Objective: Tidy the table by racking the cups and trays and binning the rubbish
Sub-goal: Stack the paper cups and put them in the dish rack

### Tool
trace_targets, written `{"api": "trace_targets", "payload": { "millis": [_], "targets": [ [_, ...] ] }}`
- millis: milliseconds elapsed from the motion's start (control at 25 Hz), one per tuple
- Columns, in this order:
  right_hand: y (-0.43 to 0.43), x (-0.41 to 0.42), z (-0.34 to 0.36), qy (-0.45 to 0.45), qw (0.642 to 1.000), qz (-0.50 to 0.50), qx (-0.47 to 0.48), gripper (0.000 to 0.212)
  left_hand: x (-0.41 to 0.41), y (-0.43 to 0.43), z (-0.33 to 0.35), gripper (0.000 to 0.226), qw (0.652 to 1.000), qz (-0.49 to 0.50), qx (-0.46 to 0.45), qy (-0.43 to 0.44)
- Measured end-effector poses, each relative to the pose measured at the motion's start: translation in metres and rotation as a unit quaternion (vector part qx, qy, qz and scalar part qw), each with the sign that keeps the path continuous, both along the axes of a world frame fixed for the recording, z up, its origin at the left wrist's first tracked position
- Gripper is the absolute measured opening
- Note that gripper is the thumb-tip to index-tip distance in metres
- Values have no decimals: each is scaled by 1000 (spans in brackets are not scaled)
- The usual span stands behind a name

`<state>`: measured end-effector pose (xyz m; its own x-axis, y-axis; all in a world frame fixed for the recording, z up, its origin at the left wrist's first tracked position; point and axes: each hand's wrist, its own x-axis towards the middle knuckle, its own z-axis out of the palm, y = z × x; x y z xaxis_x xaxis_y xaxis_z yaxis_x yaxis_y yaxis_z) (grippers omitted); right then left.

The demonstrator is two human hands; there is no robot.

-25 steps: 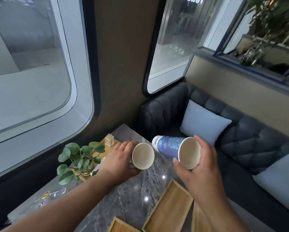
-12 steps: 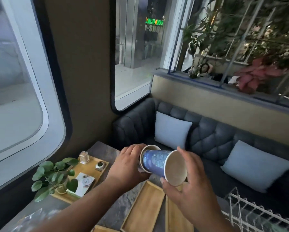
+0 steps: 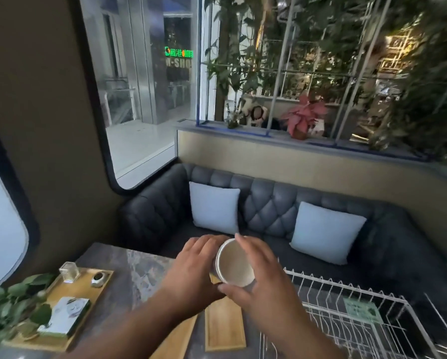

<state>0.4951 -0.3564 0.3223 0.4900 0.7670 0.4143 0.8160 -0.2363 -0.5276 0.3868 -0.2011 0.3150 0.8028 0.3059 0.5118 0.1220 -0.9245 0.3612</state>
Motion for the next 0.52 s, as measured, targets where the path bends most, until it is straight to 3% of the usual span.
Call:
{"api": "trace_targets", "payload": {
  "millis": [520],
  "targets": [
    [-85, 51, -23, 133, 990, -45, 13, 103, 51, -85, -16, 90, 996, 21, -40, 72]
  ]
}}
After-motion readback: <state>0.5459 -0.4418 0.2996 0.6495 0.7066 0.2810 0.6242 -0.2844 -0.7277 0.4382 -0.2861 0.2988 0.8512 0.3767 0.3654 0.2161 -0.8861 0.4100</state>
